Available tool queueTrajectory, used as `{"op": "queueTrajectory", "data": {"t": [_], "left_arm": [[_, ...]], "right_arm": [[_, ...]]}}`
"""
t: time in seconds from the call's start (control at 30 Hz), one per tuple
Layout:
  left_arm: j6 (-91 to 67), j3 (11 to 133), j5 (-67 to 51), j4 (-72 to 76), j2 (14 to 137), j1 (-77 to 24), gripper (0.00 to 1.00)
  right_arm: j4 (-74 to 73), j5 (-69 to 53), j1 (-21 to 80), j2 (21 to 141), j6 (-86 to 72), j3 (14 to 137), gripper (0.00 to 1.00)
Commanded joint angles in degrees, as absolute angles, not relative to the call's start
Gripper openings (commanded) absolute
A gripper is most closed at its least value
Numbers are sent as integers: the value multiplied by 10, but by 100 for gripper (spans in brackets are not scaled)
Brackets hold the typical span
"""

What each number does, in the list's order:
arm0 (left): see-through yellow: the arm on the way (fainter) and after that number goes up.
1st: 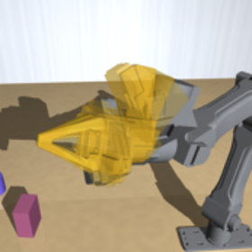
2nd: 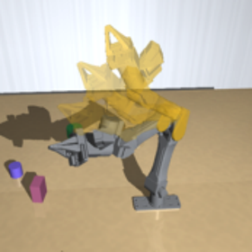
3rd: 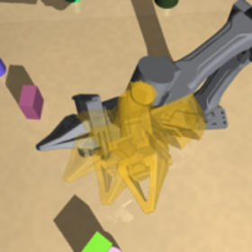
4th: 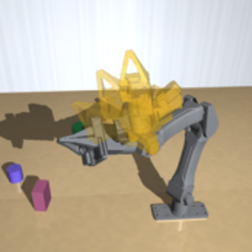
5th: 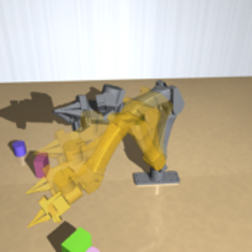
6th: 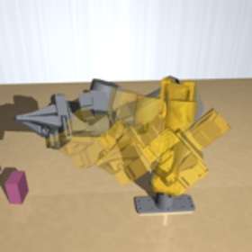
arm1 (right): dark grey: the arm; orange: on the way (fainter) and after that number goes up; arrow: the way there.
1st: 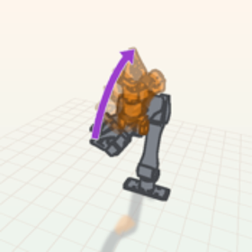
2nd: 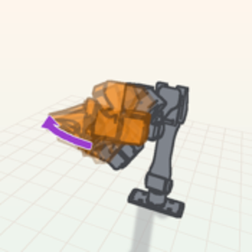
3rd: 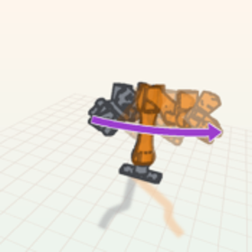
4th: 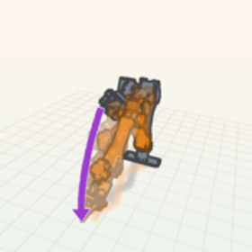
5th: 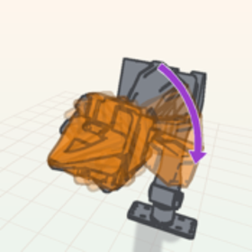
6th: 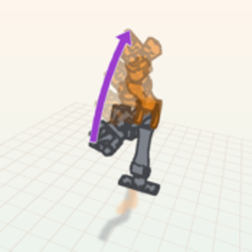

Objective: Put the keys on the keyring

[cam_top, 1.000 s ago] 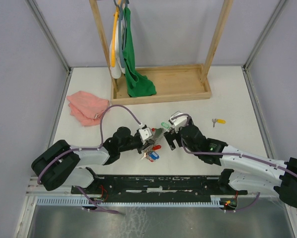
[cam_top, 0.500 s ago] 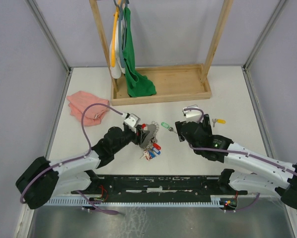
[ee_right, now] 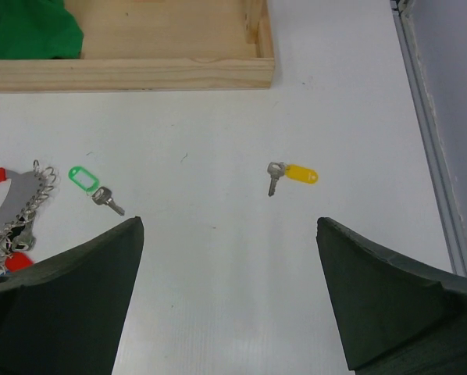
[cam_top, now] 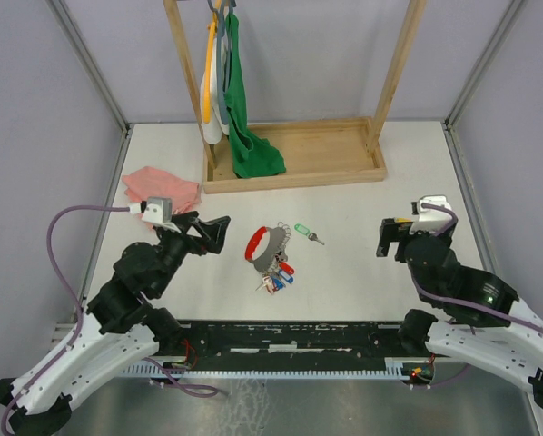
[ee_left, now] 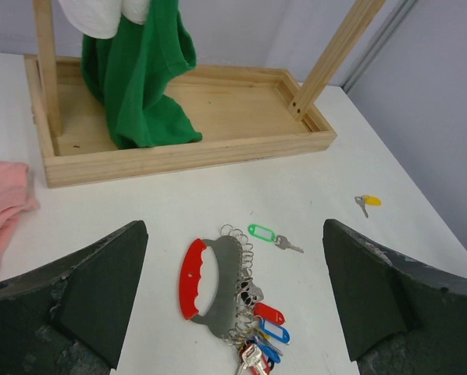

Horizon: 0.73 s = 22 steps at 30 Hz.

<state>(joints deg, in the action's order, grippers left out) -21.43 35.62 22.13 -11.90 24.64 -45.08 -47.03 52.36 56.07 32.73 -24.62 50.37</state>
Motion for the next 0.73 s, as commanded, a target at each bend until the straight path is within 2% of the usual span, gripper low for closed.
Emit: {"op": "queueTrajectory", "data": {"t": [0.0, 0.33, 0.7], "left_arm": [[-223, 429, 262, -260, 237, -450, 99], [-185, 409, 272, -261, 172, -450, 99], [-179, 404, 289, -264, 145, -450, 99]], "right_arm": [[-541, 578, 559, 281, -247, 537, 100], [-515, 561, 560, 164, -199, 512, 100], [-515, 560, 560, 188, -184, 518, 100]]}}
